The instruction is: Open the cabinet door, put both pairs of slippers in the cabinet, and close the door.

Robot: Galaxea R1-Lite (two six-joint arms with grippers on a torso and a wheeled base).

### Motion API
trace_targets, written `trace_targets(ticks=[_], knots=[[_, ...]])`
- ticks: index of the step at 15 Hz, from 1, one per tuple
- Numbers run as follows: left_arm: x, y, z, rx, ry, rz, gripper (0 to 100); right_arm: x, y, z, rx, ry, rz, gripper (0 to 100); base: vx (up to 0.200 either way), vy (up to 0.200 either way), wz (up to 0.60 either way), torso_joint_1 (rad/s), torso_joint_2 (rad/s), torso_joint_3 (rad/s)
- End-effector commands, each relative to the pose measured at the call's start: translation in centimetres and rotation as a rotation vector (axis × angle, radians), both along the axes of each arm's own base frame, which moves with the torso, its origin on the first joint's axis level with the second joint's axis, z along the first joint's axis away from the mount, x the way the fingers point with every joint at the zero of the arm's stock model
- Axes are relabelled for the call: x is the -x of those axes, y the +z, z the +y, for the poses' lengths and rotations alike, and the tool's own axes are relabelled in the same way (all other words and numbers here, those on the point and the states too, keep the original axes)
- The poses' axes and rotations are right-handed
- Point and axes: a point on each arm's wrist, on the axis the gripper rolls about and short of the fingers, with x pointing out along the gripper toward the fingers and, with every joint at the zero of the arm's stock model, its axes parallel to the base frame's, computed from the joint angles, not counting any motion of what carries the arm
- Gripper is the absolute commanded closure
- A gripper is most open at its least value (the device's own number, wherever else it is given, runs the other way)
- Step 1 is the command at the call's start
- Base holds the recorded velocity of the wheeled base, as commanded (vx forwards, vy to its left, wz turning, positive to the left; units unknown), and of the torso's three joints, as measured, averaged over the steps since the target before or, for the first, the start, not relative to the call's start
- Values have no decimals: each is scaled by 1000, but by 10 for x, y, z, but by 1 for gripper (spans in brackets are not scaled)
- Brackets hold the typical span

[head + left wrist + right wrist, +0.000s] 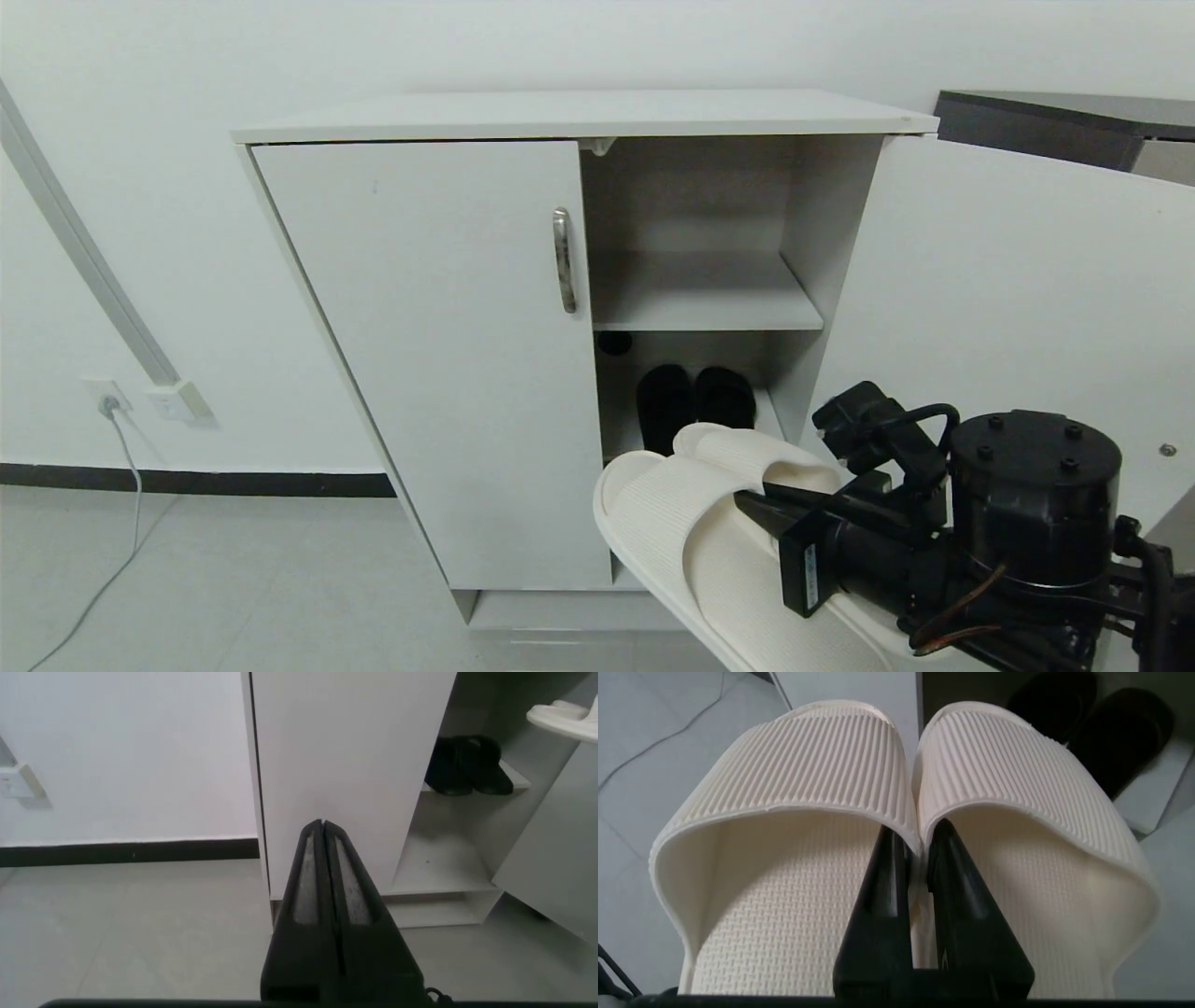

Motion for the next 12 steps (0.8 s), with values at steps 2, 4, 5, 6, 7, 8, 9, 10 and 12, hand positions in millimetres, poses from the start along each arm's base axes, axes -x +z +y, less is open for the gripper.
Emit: trace_targets(ticks=[2,4,5,6,7,8,9,10,12], knots=[[0,0,0,0,1,1,100,-1,0,1,-1,0,-13,100,0,0,0,0,0,0],[0,0,0,2,1,1,100,-6,-1,6,7,-20,-63,100,0,0,0,0,0,0],[0,0,0,2,1,1,100,-15,1,18,25,-123,-92,100,0,0,0,0,0,0],[0,0,0,0,-1,1,100,-26,4,37,26,-254,-122,100,0,0,0,0,0,0],[0,0,0,0,1,1,100,-35,7,48,21,-347,-144,100,0,0,0,0,0,0],[0,0,0,0,-1,1,100,-38,10,54,21,-376,-152,100,0,0,0,0,0,0],[0,0,0,0,-1,1,100,-37,15,59,35,-384,-147,100,0,0,0,0,0,0],[0,0,0,0,-1,1,100,-39,20,61,50,-415,-146,100,0,0,0,0,0,0],[0,0,0,-1,-1,1,100,-48,45,71,13,-494,-140,100,0,0,0,0,0,0]])
